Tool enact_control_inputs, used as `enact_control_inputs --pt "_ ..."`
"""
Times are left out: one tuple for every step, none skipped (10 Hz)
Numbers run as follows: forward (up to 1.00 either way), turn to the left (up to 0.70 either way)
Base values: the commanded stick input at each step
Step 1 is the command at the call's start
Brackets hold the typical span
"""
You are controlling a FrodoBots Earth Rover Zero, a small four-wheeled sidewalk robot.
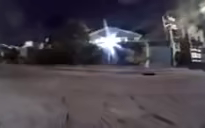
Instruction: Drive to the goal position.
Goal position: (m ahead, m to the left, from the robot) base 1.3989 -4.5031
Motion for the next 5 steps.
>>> enact_control_inputs --pt "0.09 -0.02" --pt "0.47 -0.23" --pt "0.68 -0.33" --pt "0.69 -0.34" --pt "0.69 -0.34"
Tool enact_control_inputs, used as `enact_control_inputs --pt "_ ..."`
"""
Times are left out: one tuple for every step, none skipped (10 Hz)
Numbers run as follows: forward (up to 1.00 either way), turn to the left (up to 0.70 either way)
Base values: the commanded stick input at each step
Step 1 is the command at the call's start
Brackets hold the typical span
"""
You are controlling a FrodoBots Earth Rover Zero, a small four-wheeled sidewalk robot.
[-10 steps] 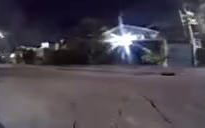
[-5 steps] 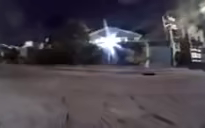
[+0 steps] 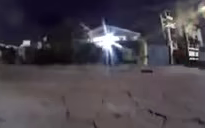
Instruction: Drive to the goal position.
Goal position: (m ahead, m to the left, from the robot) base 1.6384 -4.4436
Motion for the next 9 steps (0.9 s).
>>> enact_control_inputs --pt "0.69 -0.34" --pt "0.69 -0.34" --pt "0.69 -0.34" --pt "0.69 -0.34" --pt "0.69 -0.34" --pt "0.69 -0.34" --pt "0.7 -0.34" --pt "0.7 -0.34" --pt "0.7 -0.34"
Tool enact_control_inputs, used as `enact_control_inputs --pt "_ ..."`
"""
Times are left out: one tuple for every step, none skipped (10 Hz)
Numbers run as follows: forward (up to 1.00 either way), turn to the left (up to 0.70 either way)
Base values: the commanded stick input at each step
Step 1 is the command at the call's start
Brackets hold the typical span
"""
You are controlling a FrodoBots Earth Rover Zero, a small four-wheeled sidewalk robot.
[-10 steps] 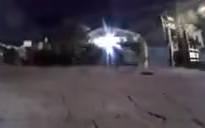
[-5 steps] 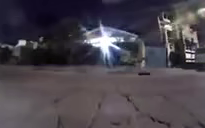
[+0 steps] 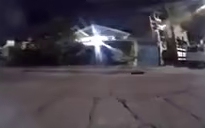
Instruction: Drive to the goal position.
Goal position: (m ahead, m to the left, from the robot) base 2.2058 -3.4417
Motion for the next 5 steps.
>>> enact_control_inputs --pt "0.7 -0.34" --pt "0.7 -0.34" --pt "0.7 -0.34" --pt "0.7 -0.34" --pt "0.7 -0.34"
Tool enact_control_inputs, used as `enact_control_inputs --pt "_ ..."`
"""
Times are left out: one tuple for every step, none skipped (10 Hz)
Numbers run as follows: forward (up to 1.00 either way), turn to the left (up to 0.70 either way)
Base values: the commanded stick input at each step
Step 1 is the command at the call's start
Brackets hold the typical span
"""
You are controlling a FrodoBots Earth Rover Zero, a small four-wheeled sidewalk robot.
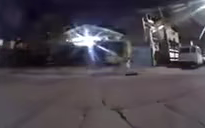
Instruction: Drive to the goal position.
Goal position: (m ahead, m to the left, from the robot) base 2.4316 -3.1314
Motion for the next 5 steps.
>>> enact_control_inputs --pt "0.7 -0.34" --pt "0.7 -0.34" --pt "0.7 -0.34" --pt "0.7 -0.34" --pt "0.7 -0.34"
